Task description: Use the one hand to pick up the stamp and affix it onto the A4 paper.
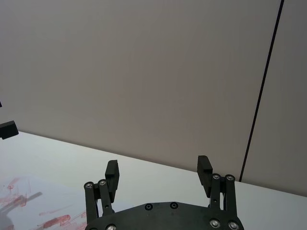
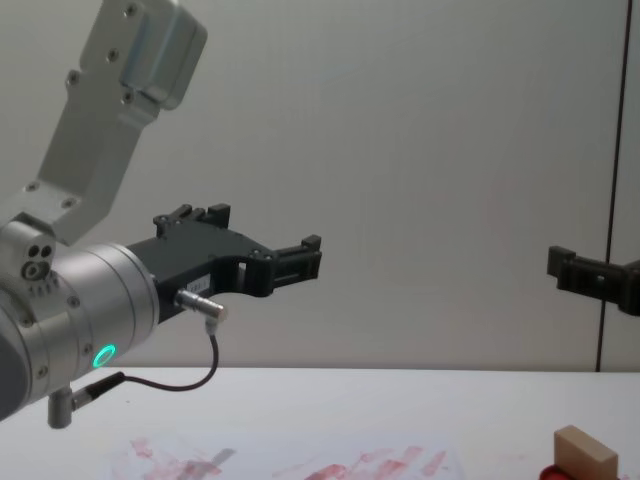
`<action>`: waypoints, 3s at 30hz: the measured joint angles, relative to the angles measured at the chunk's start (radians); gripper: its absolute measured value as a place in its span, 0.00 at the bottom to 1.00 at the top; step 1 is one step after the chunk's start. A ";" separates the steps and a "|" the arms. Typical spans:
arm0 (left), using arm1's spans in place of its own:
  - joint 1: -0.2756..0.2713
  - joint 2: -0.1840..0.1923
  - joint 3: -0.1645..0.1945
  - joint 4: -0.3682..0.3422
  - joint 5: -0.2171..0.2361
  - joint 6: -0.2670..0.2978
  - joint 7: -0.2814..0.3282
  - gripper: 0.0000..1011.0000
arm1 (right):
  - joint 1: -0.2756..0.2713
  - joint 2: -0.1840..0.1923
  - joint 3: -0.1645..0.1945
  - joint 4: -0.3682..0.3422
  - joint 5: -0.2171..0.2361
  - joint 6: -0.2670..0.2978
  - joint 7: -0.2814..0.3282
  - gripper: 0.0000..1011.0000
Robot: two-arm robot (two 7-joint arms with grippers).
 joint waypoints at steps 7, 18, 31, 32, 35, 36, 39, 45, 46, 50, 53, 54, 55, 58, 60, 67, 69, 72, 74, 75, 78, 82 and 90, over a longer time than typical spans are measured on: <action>0.000 0.000 0.000 0.000 0.000 0.000 0.000 0.99 | 0.000 0.000 0.000 0.000 0.000 0.000 0.000 0.99; 0.000 0.000 0.000 0.000 0.000 0.000 0.000 0.99 | 0.000 0.000 0.000 0.000 -0.001 0.000 0.000 0.99; 0.000 0.000 0.000 0.000 0.000 0.000 0.000 0.99 | 0.006 0.008 0.004 0.026 -0.007 0.030 0.039 0.99; 0.000 0.000 0.000 0.000 0.000 0.000 0.000 0.99 | 0.006 0.009 0.005 0.029 -0.007 0.034 0.044 0.99; 0.000 0.000 0.000 0.000 0.000 0.000 0.000 0.99 | 0.007 0.014 0.007 0.040 -0.008 0.046 0.061 0.99; 0.000 0.000 0.000 0.000 0.000 0.000 0.000 0.99 | 0.008 0.016 0.008 0.044 -0.008 0.049 0.065 0.99; 0.000 0.000 0.000 0.000 0.000 0.000 0.000 0.99 | 0.009 0.021 0.010 0.057 -0.008 0.062 0.083 0.99; 0.000 0.000 0.000 0.000 0.000 0.000 0.000 0.99 | 0.013 0.029 0.014 0.088 -0.010 0.084 0.111 0.99; 0.000 0.000 0.000 0.000 0.000 0.000 0.000 0.99 | 0.014 0.030 0.014 0.091 -0.011 0.088 0.116 0.99; 0.000 0.000 0.000 0.000 0.000 0.000 0.000 0.99 | 0.019 0.032 0.015 0.114 -0.014 0.105 0.135 0.99; 0.000 0.000 0.000 0.000 0.000 0.000 0.000 0.99 | 0.023 0.033 0.015 0.131 -0.015 0.114 0.146 0.99; 0.000 0.000 0.000 0.000 0.000 0.000 0.000 0.99 | 0.024 0.032 0.015 0.135 -0.015 0.116 0.148 0.99; 0.000 0.000 0.000 0.000 0.000 0.000 0.000 0.99 | 0.026 0.032 0.015 0.140 -0.015 0.118 0.151 0.99; 0.000 0.000 0.000 0.000 0.000 0.000 0.000 0.99 | 0.030 0.031 0.015 0.154 -0.015 0.124 0.157 0.99; 0.000 0.000 0.000 0.000 0.000 0.000 0.000 0.99 | 0.036 0.028 0.014 0.171 -0.015 0.129 0.164 0.99; 0.000 0.000 0.000 0.000 0.000 0.000 0.000 0.99 | 0.049 0.020 0.009 0.206 -0.018 0.139 0.175 0.99; 0.000 0.000 0.000 0.000 0.000 0.000 0.000 0.99 | 0.051 0.017 0.008 0.213 -0.018 0.140 0.178 0.99; 0.000 0.000 0.000 0.000 0.000 0.000 0.000 0.99 | 0.057 0.012 0.005 0.229 -0.019 0.142 0.182 0.99; 0.000 0.000 0.000 0.000 0.000 0.000 0.000 0.99 | 0.060 0.009 0.003 0.236 -0.019 0.143 0.186 0.99; 0.000 0.000 0.000 0.000 0.000 0.000 0.000 0.99 | 0.062 0.008 0.002 0.240 -0.019 0.143 0.187 0.99; 0.000 0.000 0.000 0.000 0.000 0.000 0.000 0.99 | 0.067 0.003 -0.001 0.251 -0.019 0.143 0.191 0.99; 0.000 0.000 0.000 0.000 0.000 0.000 0.000 0.99 | 0.074 -0.004 -0.005 0.265 -0.021 0.144 0.195 0.96; 0.000 0.000 0.000 0.000 0.000 0.000 0.000 0.99 | 0.088 -0.014 -0.010 0.294 -0.029 0.144 0.198 0.76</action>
